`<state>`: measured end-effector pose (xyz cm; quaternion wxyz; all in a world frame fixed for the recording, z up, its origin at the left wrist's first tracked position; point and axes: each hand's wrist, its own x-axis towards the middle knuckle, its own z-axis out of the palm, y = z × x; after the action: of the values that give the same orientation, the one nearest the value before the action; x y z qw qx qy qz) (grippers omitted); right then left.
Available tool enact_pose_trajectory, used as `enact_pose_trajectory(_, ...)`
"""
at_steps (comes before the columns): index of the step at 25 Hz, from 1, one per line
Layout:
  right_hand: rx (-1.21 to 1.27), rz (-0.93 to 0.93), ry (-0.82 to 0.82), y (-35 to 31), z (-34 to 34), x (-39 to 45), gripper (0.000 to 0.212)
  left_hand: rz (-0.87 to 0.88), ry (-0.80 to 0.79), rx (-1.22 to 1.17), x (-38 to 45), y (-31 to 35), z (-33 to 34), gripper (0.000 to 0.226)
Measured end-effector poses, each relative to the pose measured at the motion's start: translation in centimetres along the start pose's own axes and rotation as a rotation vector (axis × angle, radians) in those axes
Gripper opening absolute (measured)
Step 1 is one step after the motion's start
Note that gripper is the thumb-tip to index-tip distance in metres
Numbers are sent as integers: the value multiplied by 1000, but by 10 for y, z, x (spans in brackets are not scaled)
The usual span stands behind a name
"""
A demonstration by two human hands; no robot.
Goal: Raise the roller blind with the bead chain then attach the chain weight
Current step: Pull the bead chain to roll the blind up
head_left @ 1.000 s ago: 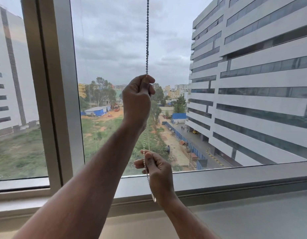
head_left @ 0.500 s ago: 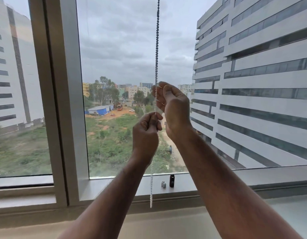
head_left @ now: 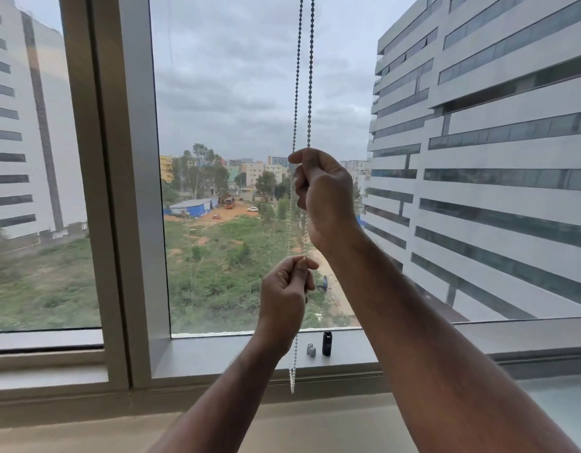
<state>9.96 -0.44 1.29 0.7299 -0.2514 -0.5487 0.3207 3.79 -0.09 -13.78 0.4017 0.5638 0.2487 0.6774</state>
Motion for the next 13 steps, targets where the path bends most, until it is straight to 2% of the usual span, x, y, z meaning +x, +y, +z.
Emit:
enact_pose_trajectory(3, -13, -1, -9, 11, -5, -13, 34, -86, -22, -62, -3, -3, -4, 41)
enact_pose_trajectory(6, -36, 19, 0, 22, -12, -27, 35, -102, 45, -78, 6, 6, -8, 34)
enact_pose_trajectory(10, -9, 55, 15, 39, -21, -50, 32, 14, 103, -69, 36, 39, -6, 33)
enact_pose_trajectory(13, -93, 65, 35, 54, -26, -69, 31, 71, 117, -98, 57, 75, 3, 31)
